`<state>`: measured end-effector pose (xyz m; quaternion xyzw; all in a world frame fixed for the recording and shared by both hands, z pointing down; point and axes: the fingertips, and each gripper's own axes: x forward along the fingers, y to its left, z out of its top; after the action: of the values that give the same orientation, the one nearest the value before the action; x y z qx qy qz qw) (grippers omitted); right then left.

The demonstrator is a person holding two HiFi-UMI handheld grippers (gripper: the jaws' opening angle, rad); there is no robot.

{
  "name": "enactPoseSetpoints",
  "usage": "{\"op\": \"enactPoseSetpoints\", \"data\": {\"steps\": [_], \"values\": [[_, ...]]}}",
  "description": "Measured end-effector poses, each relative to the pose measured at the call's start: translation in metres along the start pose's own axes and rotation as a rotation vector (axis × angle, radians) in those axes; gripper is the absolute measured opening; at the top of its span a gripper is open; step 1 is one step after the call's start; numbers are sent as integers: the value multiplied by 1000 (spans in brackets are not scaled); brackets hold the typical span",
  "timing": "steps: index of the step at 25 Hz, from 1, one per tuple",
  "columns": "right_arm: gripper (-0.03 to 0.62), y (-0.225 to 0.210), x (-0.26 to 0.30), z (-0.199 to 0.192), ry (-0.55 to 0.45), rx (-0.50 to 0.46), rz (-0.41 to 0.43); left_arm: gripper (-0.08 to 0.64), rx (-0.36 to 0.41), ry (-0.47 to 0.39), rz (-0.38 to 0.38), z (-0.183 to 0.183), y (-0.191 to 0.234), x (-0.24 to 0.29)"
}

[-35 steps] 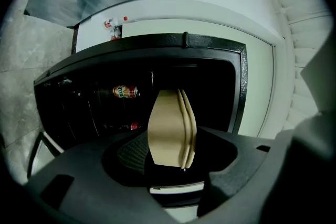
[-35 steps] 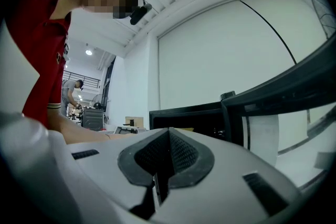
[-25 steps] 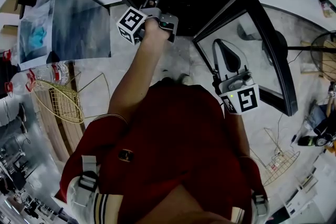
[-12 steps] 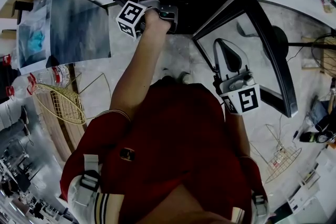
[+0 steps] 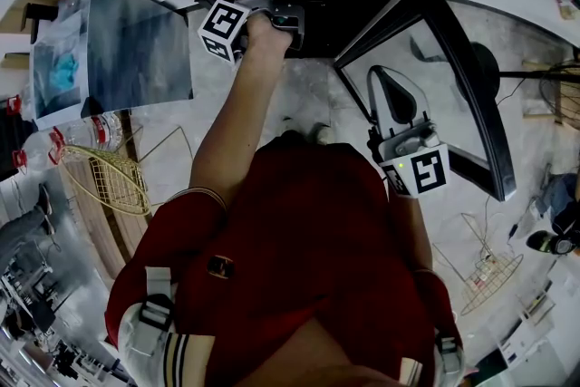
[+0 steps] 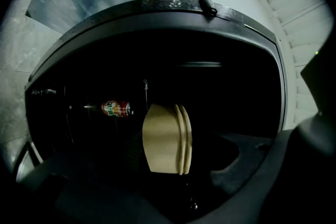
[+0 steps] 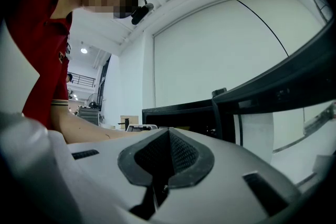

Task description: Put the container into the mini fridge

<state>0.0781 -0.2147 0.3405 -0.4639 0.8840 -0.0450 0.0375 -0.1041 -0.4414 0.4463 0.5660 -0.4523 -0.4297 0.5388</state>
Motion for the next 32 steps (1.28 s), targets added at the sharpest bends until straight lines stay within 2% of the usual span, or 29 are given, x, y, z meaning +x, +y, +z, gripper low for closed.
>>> {"op": "enactPoseSetpoints", "data": {"steps": [15,24,32], "values": [[-3,3,-8,-1,2,-2,-4,318,26,23,13,-4,4,-9],[-3,9,-10,-5,2,10,5,319,25,27,12,-6,6,-33],[-3,16,-8,-4,-24,27,33,319,32,107,-49,-26,-7,-80]]}}
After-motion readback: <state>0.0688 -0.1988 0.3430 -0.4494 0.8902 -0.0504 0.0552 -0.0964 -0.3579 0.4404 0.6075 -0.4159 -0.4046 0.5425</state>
